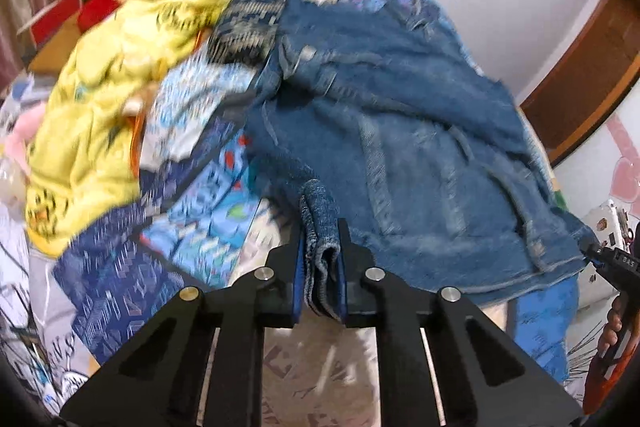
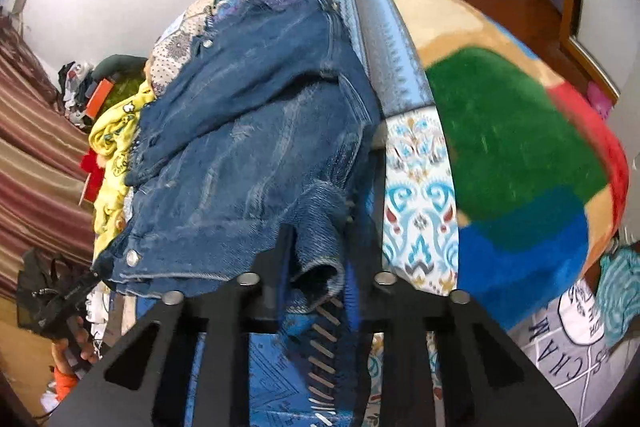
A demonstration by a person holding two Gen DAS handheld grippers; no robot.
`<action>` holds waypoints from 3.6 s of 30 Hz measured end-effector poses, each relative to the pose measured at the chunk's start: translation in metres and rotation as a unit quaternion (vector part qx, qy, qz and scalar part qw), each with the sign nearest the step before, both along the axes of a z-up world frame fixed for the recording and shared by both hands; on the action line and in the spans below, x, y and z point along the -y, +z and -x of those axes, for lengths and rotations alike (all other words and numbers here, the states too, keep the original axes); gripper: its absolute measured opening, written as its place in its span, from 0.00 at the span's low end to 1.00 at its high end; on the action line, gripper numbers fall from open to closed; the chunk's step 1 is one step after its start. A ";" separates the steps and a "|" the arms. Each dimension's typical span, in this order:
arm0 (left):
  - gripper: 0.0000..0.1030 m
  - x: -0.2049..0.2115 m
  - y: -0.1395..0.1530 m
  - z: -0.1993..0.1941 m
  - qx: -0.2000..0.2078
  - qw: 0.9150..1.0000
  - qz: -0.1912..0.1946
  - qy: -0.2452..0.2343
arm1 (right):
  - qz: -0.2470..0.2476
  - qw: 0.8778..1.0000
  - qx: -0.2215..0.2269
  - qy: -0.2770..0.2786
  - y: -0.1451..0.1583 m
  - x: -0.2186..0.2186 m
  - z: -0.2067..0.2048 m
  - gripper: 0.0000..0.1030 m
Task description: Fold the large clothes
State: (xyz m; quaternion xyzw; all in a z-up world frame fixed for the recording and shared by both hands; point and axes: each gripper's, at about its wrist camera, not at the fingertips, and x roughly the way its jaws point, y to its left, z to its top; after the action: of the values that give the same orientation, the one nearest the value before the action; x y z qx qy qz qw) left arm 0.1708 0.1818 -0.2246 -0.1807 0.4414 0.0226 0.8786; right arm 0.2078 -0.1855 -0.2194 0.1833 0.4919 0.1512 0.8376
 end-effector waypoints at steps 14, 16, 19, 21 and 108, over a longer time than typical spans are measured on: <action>0.10 -0.014 0.090 -0.087 0.119 0.993 0.006 -0.021 | 0.024 0.991 0.118 0.063 0.068 -0.048 -0.082 0.08; 0.09 -0.020 0.100 -0.108 0.133 0.991 0.000 -0.014 | 0.033 0.988 0.140 0.063 0.080 -0.054 -0.099 0.08; 0.09 -0.034 0.109 -0.148 0.140 0.990 -0.002 0.001 | 0.041 0.983 0.171 0.057 0.098 -0.062 -0.139 0.08; 0.09 -0.046 0.108 -0.179 0.137 0.991 -0.003 0.010 | 0.050 0.981 0.184 0.040 0.104 -0.063 -0.168 0.08; 0.58 -0.091 -0.119 -0.213 0.027 0.932 0.357 0.053 | 0.163 0.980 0.034 0.106 -0.023 -0.110 -0.171 0.92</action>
State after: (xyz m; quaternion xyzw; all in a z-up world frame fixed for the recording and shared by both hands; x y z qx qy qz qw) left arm 0.3833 0.2724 -0.3432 -0.5059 0.3860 -0.0945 0.7656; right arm 0.3786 -0.0757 -0.2424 -0.0144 0.4975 0.1635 0.8518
